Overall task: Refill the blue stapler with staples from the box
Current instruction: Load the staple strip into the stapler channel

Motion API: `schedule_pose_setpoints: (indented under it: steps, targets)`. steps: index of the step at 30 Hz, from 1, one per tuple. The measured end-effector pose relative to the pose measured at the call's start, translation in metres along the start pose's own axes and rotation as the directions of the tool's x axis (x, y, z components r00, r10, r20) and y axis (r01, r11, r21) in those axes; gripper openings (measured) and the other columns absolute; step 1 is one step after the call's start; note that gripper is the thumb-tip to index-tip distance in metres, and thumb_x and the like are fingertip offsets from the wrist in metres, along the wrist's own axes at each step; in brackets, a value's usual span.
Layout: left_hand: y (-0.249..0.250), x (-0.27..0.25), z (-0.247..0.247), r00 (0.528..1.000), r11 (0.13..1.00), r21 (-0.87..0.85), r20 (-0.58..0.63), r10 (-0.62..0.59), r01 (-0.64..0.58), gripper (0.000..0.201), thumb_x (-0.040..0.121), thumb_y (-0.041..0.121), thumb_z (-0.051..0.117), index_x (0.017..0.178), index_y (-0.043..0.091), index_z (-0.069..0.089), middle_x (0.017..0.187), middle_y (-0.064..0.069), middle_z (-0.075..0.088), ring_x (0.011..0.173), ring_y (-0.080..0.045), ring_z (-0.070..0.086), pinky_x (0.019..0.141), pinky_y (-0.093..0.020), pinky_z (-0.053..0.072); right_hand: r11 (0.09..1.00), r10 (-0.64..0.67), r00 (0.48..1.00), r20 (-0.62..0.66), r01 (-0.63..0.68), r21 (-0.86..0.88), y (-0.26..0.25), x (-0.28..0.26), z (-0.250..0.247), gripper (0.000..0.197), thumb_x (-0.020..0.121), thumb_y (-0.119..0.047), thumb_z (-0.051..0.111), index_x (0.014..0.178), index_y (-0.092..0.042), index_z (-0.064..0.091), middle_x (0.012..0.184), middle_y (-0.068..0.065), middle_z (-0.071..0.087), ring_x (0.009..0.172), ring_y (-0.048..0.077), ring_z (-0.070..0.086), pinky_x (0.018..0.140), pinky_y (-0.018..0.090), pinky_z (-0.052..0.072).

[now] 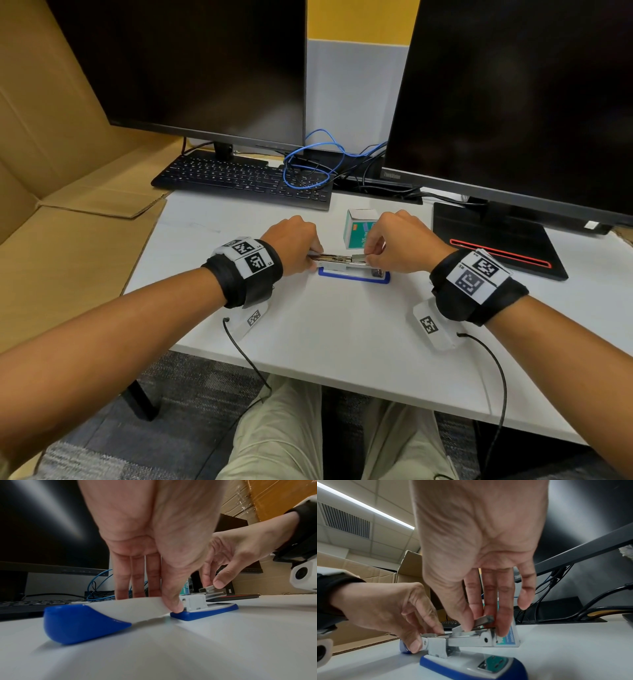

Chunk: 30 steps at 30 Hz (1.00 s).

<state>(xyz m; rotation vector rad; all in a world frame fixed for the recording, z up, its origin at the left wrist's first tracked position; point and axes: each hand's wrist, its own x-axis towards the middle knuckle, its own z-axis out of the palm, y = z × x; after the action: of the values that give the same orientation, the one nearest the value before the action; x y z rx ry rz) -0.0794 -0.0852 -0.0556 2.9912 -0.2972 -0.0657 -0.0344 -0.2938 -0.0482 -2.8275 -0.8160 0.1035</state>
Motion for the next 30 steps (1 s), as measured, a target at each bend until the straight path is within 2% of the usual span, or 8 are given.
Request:
schedule_pose_setpoints:
  steps: [8,10,13,17,20,23,27,30]
  targets:
    - [0.0013,-0.0011,-0.0002,1.0,1.0,0.0,-0.001,0.001,-0.001,0.025,0.086,0.025,0.068,0.11,0.026,0.075,0.098,-0.009,0.071,0.103,-0.028,0.054,0.074,-0.034,0.049,0.996,-0.016,0.999,0.03,0.019,-0.089,-0.0063,0.0007,-0.0027,0.019,0.085,-0.025,0.068,0.101,-0.018,0.077,0.122,0.003,0.066,0.108,0.031,0.062,0.066,0.026,0.057]
    - [0.0015,-0.0009,-0.0003,1.0,1.0,-0.001,0.0,-0.003,0.003,0.024,0.085,0.025,0.069,0.108,0.025,0.076,0.098,-0.009,0.07,0.103,-0.028,0.054,0.077,-0.036,0.052,0.996,-0.028,0.999,0.042,0.031,-0.078,-0.006,0.0006,-0.0038,0.021,0.086,-0.027,0.069,0.104,-0.02,0.077,0.122,0.003,0.067,0.109,0.03,0.062,0.069,0.028,0.058]
    - [0.0021,-0.0008,-0.0005,1.0,1.0,0.009,0.003,0.0,0.0,0.023,0.085,0.024,0.068,0.106,0.025,0.076,0.096,-0.009,0.069,0.102,-0.029,0.054,0.075,-0.036,0.051,0.998,-0.029,0.998,0.052,0.032,-0.057,-0.007,0.0003,-0.0037,0.027,0.085,-0.031,0.071,0.109,-0.02,0.076,0.121,0.002,0.067,0.108,0.026,0.061,0.074,0.031,0.059]
    - [0.002,-0.0005,0.0003,1.0,1.0,0.012,-0.001,-0.001,0.001,0.023,0.085,0.024,0.069,0.107,0.024,0.076,0.098,-0.011,0.069,0.101,-0.029,0.054,0.075,-0.036,0.051,0.997,-0.037,0.999,0.037,0.039,-0.067,-0.0084,-0.0001,-0.001,0.041,0.082,-0.036,0.074,0.119,-0.02,0.071,0.114,0.003,0.07,0.095,0.02,0.059,0.078,0.034,0.058]
    - [0.0008,0.0005,0.0009,1.0,1.0,0.006,-0.004,-0.002,0.002,0.023,0.085,0.024,0.069,0.106,0.024,0.076,0.097,-0.01,0.069,0.101,-0.029,0.055,0.076,-0.036,0.051,0.998,-0.068,0.998,0.005,0.068,-0.008,-0.008,-0.0023,-0.0014,0.037,0.08,-0.037,0.076,0.114,-0.024,0.073,0.108,0.001,0.071,0.087,0.016,0.059,0.078,0.038,0.058]
    - [0.0006,0.0017,0.0006,1.0,1.0,-0.003,0.002,-0.003,0.003,0.024,0.084,0.024,0.07,0.108,0.025,0.076,0.096,-0.01,0.068,0.102,-0.029,0.054,0.074,-0.036,0.05,0.995,-0.101,0.995,0.026,0.101,-0.009,-0.0093,-0.0037,-0.0014,0.03,0.085,-0.032,0.072,0.114,-0.026,0.074,0.118,0.001,0.069,0.081,0.012,0.052,0.074,0.032,0.058]
    - [-0.0013,0.0041,0.0023,1.0,1.0,-0.004,0.003,-0.018,0.018,0.026,0.083,0.023,0.07,0.107,0.03,0.075,0.09,-0.007,0.057,0.103,-0.031,0.054,0.07,-0.032,0.043,0.991,-0.119,0.99,0.071,0.123,-0.049,-0.0067,0.0007,-0.0003,0.027,0.09,-0.025,0.067,0.116,-0.026,0.073,0.125,0.001,0.067,0.087,0.012,0.046,0.067,0.024,0.049]
    - [-0.0018,0.0042,0.0032,1.0,1.0,-0.005,0.0,-0.017,0.017,0.026,0.083,0.024,0.07,0.108,0.03,0.075,0.093,-0.009,0.063,0.103,-0.03,0.052,0.071,-0.032,0.044,0.994,-0.104,0.989,0.102,0.108,-0.03,0.0004,0.0016,-0.0023,0.026,0.088,-0.025,0.069,0.114,-0.023,0.075,0.128,0.001,0.065,0.092,0.011,0.047,0.07,0.021,0.048]
